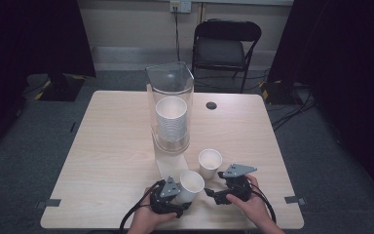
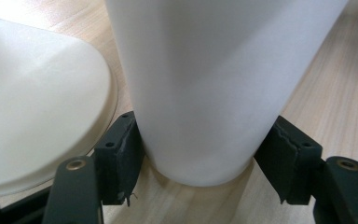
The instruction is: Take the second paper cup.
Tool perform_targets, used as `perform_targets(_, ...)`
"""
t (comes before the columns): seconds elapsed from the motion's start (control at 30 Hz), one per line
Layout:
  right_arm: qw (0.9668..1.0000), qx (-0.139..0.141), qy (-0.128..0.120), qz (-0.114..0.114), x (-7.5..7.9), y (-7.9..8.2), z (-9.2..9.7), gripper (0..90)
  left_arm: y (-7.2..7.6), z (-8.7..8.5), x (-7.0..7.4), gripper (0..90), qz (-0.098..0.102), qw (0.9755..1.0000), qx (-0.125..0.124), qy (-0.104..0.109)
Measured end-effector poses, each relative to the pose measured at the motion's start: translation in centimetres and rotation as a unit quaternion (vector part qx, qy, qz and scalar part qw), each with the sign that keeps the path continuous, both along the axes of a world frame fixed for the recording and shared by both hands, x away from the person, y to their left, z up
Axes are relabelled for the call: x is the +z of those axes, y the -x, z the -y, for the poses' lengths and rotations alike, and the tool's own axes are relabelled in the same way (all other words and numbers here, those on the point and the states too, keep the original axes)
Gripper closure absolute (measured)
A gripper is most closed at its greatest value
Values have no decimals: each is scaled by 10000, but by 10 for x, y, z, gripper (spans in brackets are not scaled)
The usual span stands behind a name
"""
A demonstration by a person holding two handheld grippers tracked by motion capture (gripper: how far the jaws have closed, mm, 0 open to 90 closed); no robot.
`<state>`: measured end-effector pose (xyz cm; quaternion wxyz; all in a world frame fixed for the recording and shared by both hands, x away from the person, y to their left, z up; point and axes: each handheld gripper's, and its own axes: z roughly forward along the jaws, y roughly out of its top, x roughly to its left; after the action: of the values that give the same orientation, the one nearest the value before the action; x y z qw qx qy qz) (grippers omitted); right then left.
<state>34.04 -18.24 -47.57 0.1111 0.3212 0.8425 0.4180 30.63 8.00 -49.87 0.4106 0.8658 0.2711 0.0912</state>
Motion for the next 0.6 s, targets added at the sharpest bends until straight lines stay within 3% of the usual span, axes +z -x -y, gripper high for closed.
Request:
perform_targets(0.23,10000,-33,-17,64,2,1,-5,156,1,0,0,290,-32,10000,3,-18)
perform_targets(0.27,10000,-16,11,72,1,1,-6,156,0,-1,1,276,-4,9999,-58,-137)
perform_targets(0.43,9999,8,117,85,0,1,-5,156,1,-5,1,237,-69,9999,25,-119)
perform_targets(0.47,9999,6,135,87,0,0,-3,156,0,-8,2,233,-56,9997,-9,-238)
perform_targets(0.53,9999,-13,137,47,-1,0,-1,156,0,-11,2,219,-117,9999,50,-114)
perform_targets(0.6,9999,-28,161,33,-1,-1,1,156,0,-15,3,208,-143,9997,58,-179)
